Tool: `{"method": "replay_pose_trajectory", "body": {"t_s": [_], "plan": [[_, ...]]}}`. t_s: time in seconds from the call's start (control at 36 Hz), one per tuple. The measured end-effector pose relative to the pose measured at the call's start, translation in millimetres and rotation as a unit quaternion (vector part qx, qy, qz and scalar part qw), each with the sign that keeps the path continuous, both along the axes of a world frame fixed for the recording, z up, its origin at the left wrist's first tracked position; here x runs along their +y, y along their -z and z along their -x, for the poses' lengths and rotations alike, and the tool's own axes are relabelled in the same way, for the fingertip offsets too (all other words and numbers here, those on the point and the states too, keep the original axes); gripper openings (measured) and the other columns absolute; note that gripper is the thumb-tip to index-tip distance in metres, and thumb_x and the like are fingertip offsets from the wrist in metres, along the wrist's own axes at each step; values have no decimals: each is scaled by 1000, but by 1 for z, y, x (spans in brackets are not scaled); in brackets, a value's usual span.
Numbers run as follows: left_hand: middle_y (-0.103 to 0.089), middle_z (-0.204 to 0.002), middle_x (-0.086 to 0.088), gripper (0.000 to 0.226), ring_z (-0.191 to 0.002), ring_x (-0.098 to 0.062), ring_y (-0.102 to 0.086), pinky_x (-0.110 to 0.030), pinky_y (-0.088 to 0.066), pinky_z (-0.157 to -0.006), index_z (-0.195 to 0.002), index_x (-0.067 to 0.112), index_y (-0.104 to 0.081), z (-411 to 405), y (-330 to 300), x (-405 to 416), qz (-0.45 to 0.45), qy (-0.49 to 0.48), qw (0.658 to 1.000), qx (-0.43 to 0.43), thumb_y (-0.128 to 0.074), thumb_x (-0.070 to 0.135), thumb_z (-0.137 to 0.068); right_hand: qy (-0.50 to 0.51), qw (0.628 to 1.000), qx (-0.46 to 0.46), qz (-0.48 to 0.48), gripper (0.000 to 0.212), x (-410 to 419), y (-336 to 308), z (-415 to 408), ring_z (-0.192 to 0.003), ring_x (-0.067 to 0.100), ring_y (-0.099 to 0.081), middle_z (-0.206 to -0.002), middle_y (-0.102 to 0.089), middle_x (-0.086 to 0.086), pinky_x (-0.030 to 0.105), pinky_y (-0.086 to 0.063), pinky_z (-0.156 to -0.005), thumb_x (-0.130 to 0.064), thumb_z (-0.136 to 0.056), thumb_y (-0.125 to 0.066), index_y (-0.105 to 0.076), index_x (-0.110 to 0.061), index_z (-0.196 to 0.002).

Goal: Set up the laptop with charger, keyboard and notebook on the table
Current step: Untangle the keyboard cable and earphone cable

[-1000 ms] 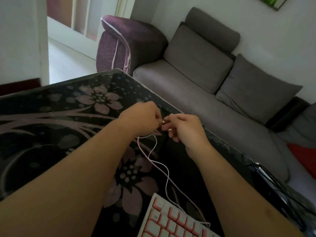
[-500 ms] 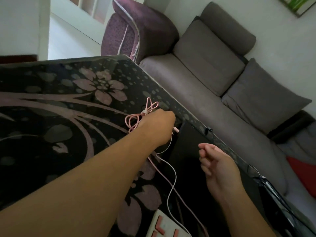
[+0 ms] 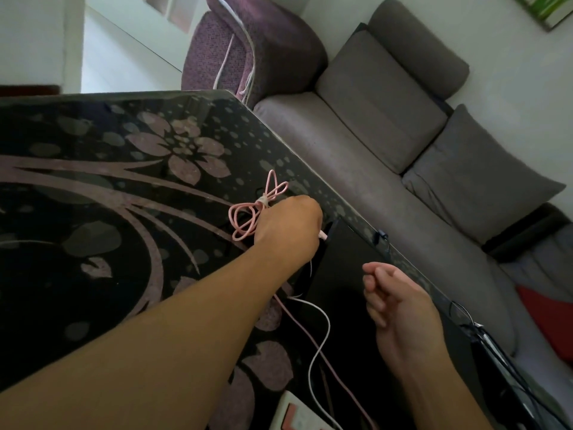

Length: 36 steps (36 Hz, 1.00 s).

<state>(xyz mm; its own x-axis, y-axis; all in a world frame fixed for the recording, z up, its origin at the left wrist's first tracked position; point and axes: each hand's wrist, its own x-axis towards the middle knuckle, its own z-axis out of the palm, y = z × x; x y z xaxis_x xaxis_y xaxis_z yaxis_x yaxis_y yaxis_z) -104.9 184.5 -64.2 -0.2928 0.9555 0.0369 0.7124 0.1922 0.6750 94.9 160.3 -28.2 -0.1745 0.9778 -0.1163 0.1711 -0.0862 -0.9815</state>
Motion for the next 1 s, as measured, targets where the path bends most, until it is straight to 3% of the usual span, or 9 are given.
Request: {"method": "replay_pose_trajectory", "body": {"t_s": [0.06,0.11,0.22,0.47,0.64,0.75,0.89,1.0], "plan": [[-68,-101,0,25,-80,-18,-63,-35,-51,-62,-105,25,-73,0,-1,-2,-5,-12,1000,3,-68,6,-90,-3,1000,-1,-5,24,1,1,1,-48,9,-38,-69,-59,4,17,-26,-36,-4,-103,-48,-72,-3,-97],[-69,-99,1,24,-82,-19,-65,-37,-57,-70,-104,24,-73,0,0,0,-14,-17,1000,7,-67,6,-90,-4,1000,2,-5,25,1,2,1,-48,9,-38,-69,-59,4,17,-26,-36,-4,-103,-49,-72,-4,-96],[-68,-106,0,23,-78,-18,-59,-39,-55,-74,-107,27,-72,3,-5,0,40,21,999,-15,-68,10,-91,-9,1000,-1,-8,25,0,2,1,-48,9,-39,-69,-58,4,17,-27,-37,-3,-103,-49,-72,-3,-97],[-69,-96,2,18,-83,-17,-65,-39,-59,-78,-105,26,-72,-6,1,-7,-7,-14,999,27,-67,13,-94,-6,999,-40,-18,25,-3,4,1,-50,9,-42,-71,-60,5,18,-29,-38,-4,-103,-51,-75,-4,-99],[-64,-113,-2,26,-103,-20,-60,-44,-59,-88,-117,25,-70,-12,1,-9,-6,-6,999,47,-74,19,-92,-9,998,-54,-27,27,-4,5,4,-50,9,-42,-70,-59,6,18,-29,-39,-3,-103,-52,-77,-6,-94],[-59,-121,-2,25,-113,-20,-55,-40,-57,-83,-118,25,-69,-17,1,-8,-28,-13,997,71,-74,21,-94,-13,998,-61,-30,25,-5,4,7,-50,10,-41,-70,-59,6,18,-27,-40,-3,-101,-53,-76,-6,-92],[-58,-119,-3,26,-107,-19,-54,-38,-56,-80,-117,25,-71,-15,0,-9,-21,4,998,59,-73,15,-93,-13,996,-85,-28,26,-4,5,8,-49,8,-42,-70,-60,5,16,-29,-39,-6,-100,-56,-78,-11,-88],[-56,-127,-4,26,-110,-21,-58,-41,-59,-90,-118,22,-71,-11,0,-14,-48,28,997,48,-72,14,-94,-15,994,-100,-29,25,-4,5,8,-50,8,-44,-71,-61,5,15,-32,-40,-7,-101,-57,-78,-12,-89]]}}
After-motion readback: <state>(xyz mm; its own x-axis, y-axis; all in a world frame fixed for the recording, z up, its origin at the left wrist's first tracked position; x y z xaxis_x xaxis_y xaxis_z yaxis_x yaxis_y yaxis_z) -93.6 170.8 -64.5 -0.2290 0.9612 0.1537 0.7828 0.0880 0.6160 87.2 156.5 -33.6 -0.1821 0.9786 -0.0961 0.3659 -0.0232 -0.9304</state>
